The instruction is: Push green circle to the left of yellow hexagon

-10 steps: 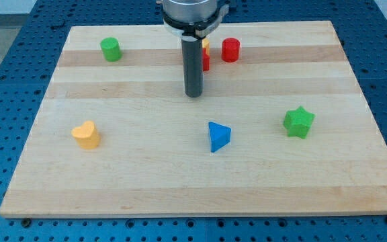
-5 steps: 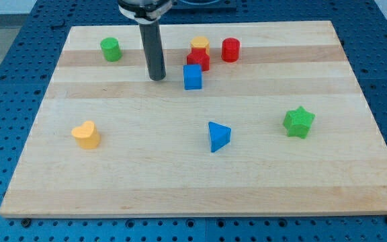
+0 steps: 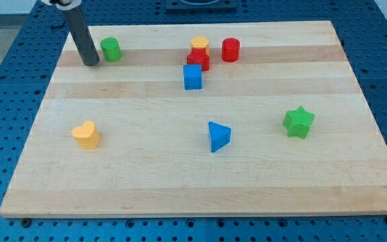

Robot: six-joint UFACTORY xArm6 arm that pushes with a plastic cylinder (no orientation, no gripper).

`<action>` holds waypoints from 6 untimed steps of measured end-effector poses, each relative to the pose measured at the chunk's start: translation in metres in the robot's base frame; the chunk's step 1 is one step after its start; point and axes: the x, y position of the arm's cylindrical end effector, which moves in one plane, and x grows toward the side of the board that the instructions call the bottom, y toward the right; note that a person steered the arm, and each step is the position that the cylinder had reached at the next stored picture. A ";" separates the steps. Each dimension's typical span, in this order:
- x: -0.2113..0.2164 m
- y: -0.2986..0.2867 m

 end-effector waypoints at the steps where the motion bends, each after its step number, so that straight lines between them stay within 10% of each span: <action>1: -0.022 0.000; 6: -0.039 0.067</action>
